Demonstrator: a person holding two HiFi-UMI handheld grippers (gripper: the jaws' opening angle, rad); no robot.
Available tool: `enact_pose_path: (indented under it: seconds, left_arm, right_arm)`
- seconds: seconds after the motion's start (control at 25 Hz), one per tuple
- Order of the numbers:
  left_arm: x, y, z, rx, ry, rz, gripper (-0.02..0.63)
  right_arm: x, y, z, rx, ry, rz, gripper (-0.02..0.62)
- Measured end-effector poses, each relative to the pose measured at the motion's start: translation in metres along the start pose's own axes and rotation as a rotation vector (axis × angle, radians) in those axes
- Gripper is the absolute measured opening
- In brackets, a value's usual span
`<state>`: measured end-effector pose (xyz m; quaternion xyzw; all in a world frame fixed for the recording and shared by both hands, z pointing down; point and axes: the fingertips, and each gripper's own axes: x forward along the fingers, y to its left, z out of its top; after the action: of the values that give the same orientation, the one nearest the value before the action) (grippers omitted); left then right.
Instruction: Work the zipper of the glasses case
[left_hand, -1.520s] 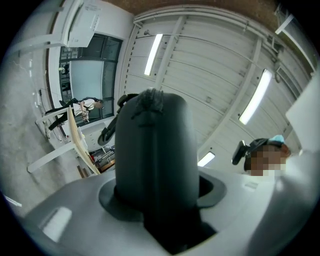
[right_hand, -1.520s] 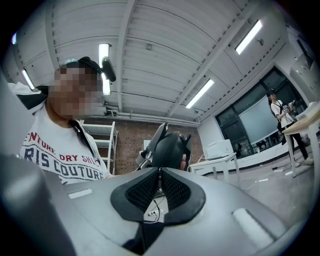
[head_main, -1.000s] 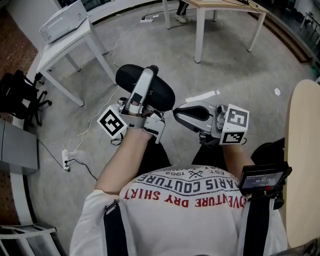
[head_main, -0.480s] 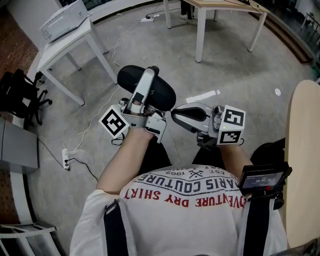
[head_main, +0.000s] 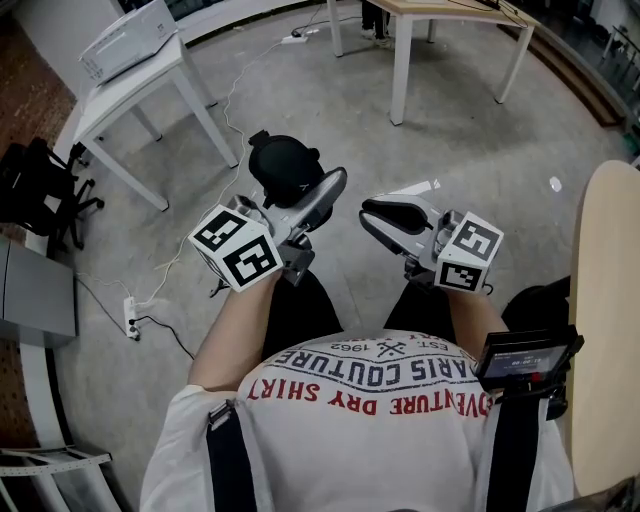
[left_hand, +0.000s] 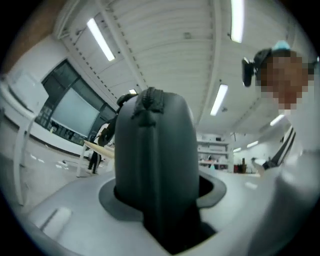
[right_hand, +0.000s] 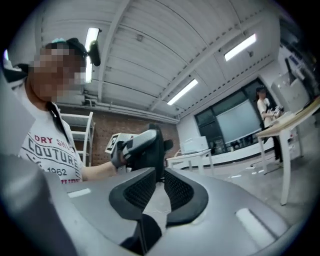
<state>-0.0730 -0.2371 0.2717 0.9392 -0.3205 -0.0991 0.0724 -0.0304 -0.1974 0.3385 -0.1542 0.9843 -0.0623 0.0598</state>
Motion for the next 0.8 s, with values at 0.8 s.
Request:
enact_pose_path:
  seconds: [0.8]
  left_arm:
    - [-0.013, 0.022, -0.073, 0.124, 0.267, 0.145, 0.249]
  right_arm:
    - [-0.015, -0.039, -0.009, -0.029, 0.099, -0.187, 0.000]
